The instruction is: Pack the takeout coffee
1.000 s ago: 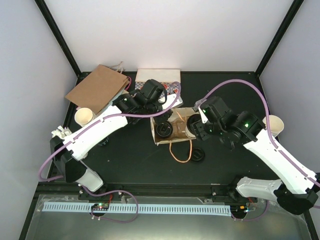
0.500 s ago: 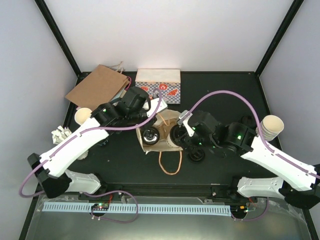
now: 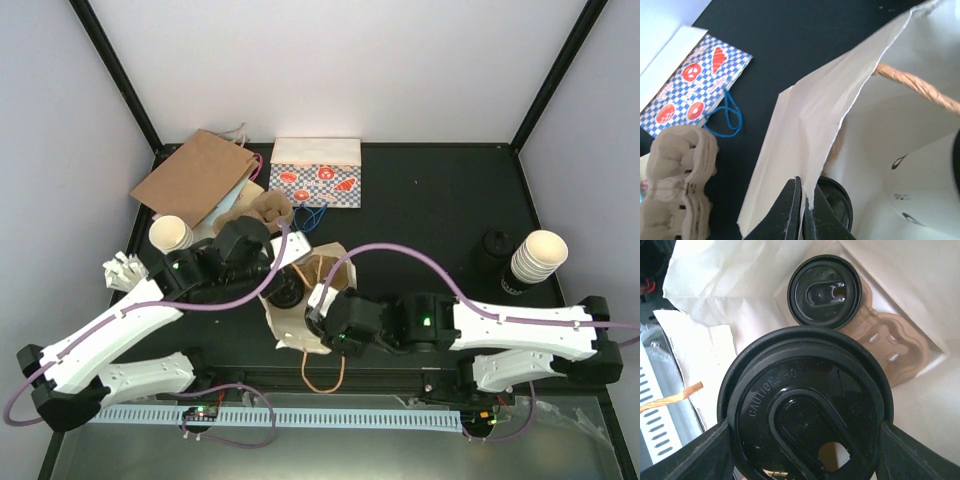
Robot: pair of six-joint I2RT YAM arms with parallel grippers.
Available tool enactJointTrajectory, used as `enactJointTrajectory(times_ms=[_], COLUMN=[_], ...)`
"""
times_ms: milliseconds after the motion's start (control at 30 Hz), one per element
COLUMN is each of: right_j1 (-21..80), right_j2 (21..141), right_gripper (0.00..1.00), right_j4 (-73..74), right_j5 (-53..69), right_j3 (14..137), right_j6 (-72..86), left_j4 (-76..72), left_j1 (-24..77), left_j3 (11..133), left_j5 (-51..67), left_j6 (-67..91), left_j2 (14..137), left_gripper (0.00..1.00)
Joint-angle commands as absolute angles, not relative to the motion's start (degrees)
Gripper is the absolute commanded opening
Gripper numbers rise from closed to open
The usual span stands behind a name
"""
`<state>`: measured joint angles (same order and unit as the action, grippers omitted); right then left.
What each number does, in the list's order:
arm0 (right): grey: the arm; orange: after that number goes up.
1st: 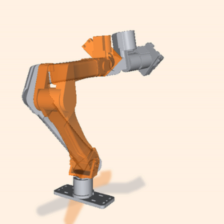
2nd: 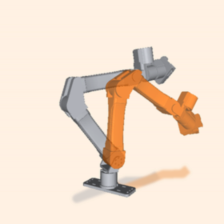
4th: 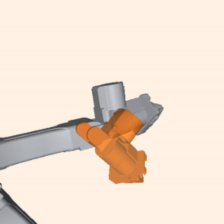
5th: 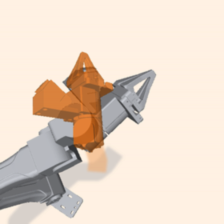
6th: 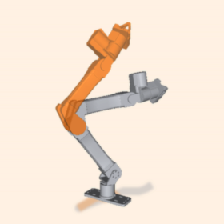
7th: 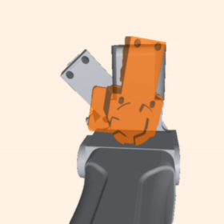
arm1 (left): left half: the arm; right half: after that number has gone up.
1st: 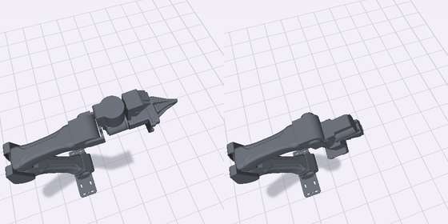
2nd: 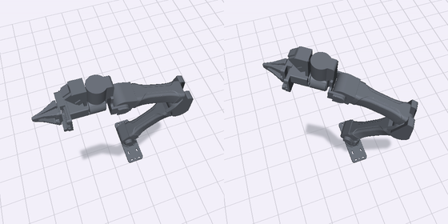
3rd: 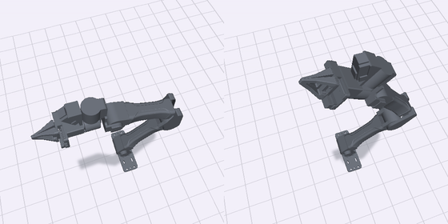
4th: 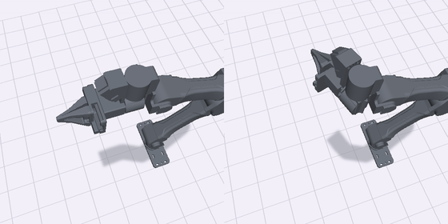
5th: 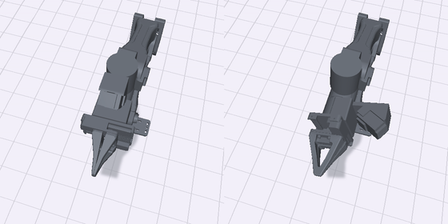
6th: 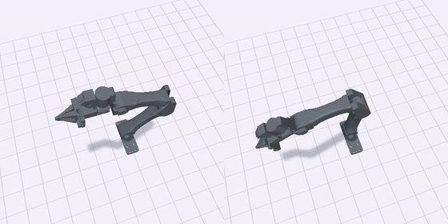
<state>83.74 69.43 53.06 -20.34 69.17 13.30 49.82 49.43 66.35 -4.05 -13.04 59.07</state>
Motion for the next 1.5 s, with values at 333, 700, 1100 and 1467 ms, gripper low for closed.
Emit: enactJointTrajectory(times_ms=[333, 700, 1100, 1467], right_j1=[90.71, 90.67, 89.74, 84.08], right_j2=[71.69, 75.76, 74.12, 72.81], right_gripper=[0.46, 0.44, 0.47, 0.42], right_j4=[52.20, 41.03, 24.08, 18.31], right_j5=[-42.80, -54.75, -48.55, -50.76], right_j3=[66.02, 60.75, 48.96, 44.83], right_j6=[16.44, 15.41, 4.05, 7.46], left_j4=[47.70, 46.76, 46.97, 47.15], left_j1=[57.12, 57.57, 58.76, 59.41], left_j3=[60.97, 64.38, 64.09, 64.33], left_j5=[-2.34, 0.17, 2.41, 2.92], left_j6=[-5.87, -2.47, -1.94, -0.09], left_j2=[55.46, 57.36, 57.72, 58.49], left_gripper=[0.02, 0.02, 0.01, 0.02])
